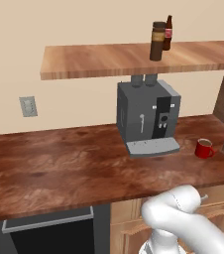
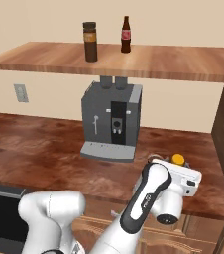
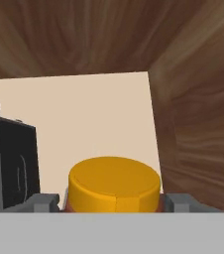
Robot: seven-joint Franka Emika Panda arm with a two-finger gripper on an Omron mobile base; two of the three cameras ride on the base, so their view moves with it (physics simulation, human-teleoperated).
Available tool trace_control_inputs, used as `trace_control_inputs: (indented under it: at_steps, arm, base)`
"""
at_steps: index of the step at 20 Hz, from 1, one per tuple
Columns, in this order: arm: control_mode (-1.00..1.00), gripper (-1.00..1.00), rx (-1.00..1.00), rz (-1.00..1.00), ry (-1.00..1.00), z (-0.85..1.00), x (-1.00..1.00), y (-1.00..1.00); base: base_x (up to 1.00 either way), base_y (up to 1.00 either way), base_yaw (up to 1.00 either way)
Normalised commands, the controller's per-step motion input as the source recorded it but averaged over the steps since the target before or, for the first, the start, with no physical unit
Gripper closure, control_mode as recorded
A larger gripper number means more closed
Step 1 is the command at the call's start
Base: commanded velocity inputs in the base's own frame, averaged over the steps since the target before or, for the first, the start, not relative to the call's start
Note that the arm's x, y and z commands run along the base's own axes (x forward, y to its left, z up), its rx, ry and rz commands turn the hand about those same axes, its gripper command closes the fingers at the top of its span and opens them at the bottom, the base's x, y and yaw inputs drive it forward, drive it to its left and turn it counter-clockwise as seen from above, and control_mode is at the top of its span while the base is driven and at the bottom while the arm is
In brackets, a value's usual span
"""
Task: Pick the cinnamon and honey bottle from the shelves and place them next to the mug.
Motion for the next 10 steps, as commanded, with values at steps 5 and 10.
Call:
trace_control_inputs:
  at_steps: [5,10]
  arm:
    - [-1.0,1.0,-0.14,-0.04,0.0,0.0,0.6,-0.61]
    - [-1.0,1.0,0.0,0.0,0.0,0.0,0.17,-0.03]
  base:
    - [0.0,0.0,0.0]
    - [0.0,0.0,0.0]
